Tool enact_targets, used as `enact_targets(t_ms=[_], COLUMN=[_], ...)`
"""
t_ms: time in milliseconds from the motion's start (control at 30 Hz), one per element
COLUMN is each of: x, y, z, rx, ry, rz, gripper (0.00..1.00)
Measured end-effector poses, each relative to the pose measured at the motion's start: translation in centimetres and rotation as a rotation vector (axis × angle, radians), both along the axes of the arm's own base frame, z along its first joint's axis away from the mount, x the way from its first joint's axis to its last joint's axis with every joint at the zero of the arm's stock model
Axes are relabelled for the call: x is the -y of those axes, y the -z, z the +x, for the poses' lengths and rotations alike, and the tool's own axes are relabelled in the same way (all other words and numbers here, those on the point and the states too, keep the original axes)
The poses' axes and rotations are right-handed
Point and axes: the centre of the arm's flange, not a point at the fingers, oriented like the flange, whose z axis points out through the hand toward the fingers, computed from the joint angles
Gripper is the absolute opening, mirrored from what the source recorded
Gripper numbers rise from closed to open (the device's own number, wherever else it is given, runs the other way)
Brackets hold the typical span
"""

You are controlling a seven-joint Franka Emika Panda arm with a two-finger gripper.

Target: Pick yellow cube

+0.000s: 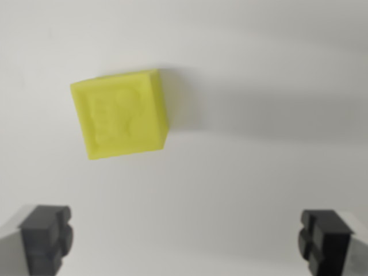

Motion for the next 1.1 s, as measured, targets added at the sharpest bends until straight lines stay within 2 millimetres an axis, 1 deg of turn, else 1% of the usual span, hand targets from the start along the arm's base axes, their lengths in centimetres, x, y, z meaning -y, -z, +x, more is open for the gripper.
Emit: enact_targets(t_ms=[1100], x=[-3.0], y=[8.3], z=[0.9], rx=[-0.016], ry=[-0.112], rz=[-0.008], gripper=[1.0])
